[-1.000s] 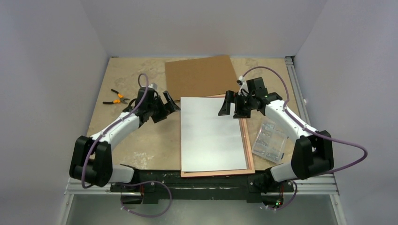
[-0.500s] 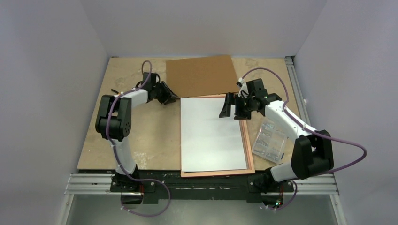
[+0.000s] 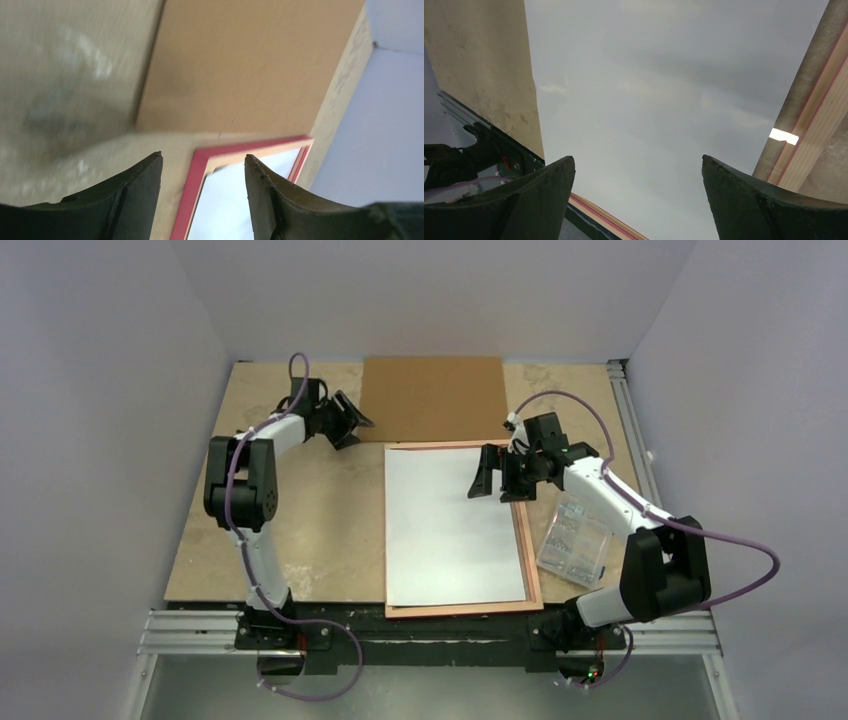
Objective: Put the photo into the frame
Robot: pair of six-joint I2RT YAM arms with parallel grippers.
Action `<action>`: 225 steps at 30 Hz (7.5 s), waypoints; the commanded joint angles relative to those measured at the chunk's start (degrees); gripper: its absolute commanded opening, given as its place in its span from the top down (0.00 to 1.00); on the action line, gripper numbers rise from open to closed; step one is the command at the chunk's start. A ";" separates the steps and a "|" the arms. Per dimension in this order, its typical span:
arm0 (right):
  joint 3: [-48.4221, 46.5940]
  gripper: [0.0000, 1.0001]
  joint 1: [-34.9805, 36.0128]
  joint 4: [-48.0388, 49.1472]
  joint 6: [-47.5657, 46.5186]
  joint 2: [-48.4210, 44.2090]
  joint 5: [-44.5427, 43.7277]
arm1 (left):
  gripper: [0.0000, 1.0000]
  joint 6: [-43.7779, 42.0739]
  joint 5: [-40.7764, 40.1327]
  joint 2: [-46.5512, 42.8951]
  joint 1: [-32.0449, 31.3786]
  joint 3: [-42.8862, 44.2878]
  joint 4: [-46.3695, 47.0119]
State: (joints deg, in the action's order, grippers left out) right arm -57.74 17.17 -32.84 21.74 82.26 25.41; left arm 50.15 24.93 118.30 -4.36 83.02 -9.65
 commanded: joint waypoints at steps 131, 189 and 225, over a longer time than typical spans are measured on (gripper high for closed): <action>4.74 0.07 -0.31 -1.60 -1.44 -2.27 -9.24 | 1.00 1.92 -11.06 -40.85 -27.65 -41.38 1.08; 2.75 0.02 -2.79 -0.09 5.04 -3.01 -21.32 | 1.00 13.37 -8.20 -42.09 -22.36 -55.35 24.50; 7.82 0.04 -1.49 8.06 8.95 9.68 -1.25 | 1.00 17.36 -3.85 -31.78 -25.11 -52.30 36.20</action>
State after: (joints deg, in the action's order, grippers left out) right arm -51.79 13.45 -27.24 27.83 90.70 16.36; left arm 65.30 18.65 85.54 -28.01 28.93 19.07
